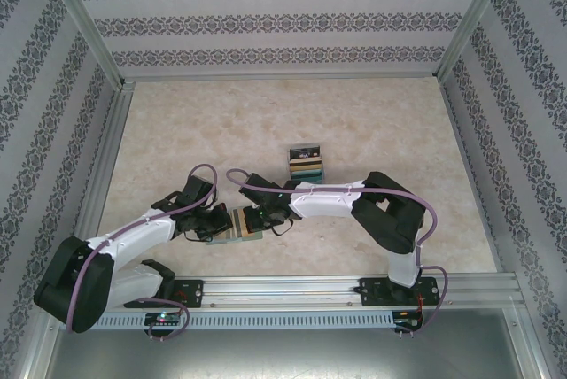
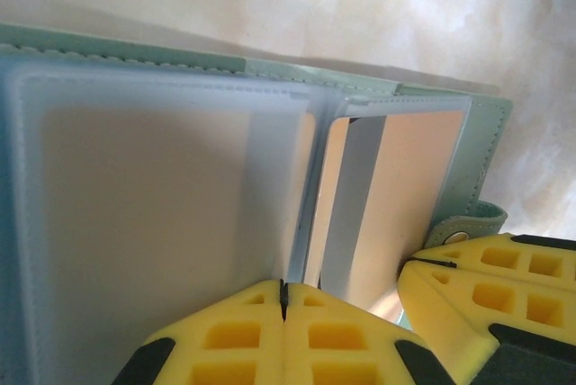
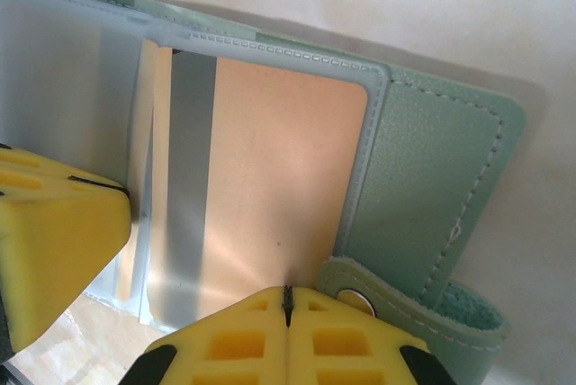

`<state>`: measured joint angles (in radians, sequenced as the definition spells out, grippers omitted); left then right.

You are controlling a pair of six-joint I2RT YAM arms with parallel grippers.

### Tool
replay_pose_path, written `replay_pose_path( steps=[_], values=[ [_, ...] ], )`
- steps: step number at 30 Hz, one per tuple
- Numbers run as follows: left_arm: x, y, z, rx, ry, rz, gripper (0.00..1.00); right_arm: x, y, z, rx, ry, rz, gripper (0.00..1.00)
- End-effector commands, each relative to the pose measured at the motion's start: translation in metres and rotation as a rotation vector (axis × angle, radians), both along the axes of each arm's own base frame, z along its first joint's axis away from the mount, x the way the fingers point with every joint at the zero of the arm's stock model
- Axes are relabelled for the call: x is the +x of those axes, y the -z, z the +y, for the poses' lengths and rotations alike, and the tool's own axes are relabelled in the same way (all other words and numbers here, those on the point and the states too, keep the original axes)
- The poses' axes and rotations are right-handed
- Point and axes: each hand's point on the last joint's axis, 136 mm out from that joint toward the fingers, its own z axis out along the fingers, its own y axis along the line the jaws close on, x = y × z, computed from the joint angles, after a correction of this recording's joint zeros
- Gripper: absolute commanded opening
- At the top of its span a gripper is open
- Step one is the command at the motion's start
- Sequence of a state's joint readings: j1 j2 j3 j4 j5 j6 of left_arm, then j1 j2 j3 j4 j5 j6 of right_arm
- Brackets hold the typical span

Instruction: Take the credit cards out of the card holder

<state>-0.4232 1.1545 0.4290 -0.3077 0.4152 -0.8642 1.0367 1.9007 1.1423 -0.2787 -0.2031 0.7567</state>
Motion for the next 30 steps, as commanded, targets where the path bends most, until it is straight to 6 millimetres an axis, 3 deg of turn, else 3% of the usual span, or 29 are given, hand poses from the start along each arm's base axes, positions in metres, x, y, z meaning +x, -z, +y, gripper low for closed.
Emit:
replay_pose_path(
  steps=[1,17,21,27,30],
  values=[
    [-0.002,0.0,0.002,-0.022,-0.017,-0.006,0.14,-0.009,0.027,-0.033,-0.138,0.028,0.037,0.05],
    [-0.009,0.016,-0.003,-0.034,0.004,0.066,0.15,-0.01,0.026,-0.029,-0.126,0.022,0.036,0.06],
    [-0.012,0.018,0.002,-0.002,0.003,0.083,0.21,-0.01,0.025,-0.028,-0.125,0.02,0.036,0.06],
    [-0.016,0.008,0.027,0.144,-0.009,0.083,0.21,-0.008,0.022,-0.025,-0.118,0.013,0.03,0.07],
    [-0.012,-0.003,0.028,0.141,-0.013,0.036,0.21,-0.006,0.016,-0.02,-0.102,0.002,0.019,0.07]
  ],
)
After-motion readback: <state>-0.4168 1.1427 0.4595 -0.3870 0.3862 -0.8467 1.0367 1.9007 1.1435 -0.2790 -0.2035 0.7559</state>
